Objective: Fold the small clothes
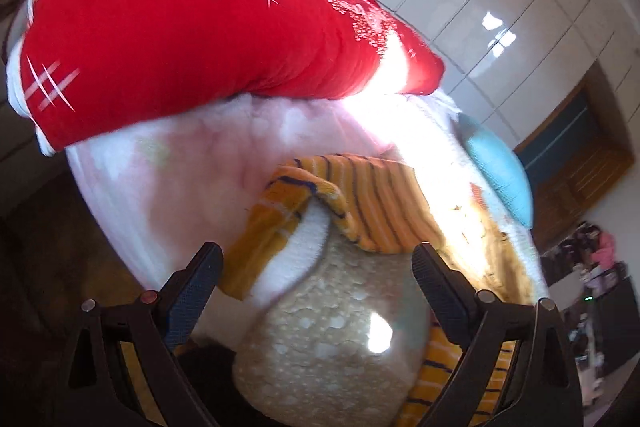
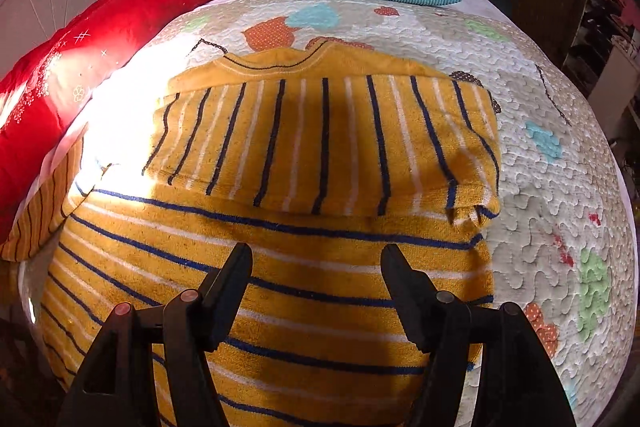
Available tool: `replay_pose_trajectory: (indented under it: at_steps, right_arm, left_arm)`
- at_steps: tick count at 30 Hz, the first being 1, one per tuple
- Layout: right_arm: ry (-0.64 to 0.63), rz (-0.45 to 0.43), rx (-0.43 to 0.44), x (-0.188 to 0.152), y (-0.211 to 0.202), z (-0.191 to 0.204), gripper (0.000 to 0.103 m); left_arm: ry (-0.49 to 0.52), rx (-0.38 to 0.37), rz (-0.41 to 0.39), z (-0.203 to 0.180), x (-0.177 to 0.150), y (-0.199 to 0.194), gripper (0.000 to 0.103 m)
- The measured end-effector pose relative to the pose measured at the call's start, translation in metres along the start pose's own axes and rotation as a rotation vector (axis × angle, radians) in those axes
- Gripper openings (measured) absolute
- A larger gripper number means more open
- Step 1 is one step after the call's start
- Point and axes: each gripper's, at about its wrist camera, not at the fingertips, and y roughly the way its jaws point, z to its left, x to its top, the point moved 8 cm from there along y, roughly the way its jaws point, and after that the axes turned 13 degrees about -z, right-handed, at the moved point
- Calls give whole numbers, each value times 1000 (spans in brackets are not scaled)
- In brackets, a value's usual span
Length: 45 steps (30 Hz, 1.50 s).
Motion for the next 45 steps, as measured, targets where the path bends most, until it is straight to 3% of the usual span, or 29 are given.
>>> replay_pose_trajectory:
  at_steps: [3,7,9,13,15,17,19,21,23,26,31,35,40,45]
  right_arm:
    - [9,16,0,-7,5,3,72]
    - [11,34,6,-16,11,9,71]
    - [6,37,8,-22,13,12,72]
    - [-35,14,-12,-29,13,16,75]
    - [-48,7,-18,-30,11,18,75]
    - [-54,-1,-21,-31,10,19,75]
    - [-62,-10,-27,-33,9,19,75]
    - [-72,-20,-34,-35,8,20,75]
    - [-85,-27,-37,-36,5,21,75]
    - [-98,-49,-19,-35,-5,24,69]
    - [-95,-128,13,-31,-40,21,65]
    - [-31,-205,17,-23,-76,-3,65]
    - [92,-254,-31,-27,-107,-60,65]
    - [198,-235,-100,-48,-114,-120,65]
  left_arm:
    - [-132,-118,1,-9,-7,3,95]
    - [-231,-98,47,-12,-10,23,95]
    - [-271,-139,51,-20,-9,27,95]
    - [-347,-61,45,-6,-4,45,95]
    - [-387,18,25,15,-1,54,95]
    - [-432,33,-7,25,4,59,95]
    - [-415,57,-37,27,10,58,79]
    - [-365,49,-37,19,18,59,27]
    - [-321,54,-51,11,31,58,9]
    - [-226,57,-116,-12,64,51,6]
    - [-80,-11,-200,-80,114,43,5]
    - [101,-136,-161,-180,108,59,5]
    - [313,-334,-18,-324,30,95,5]
    - [425,-475,223,-428,-96,146,6]
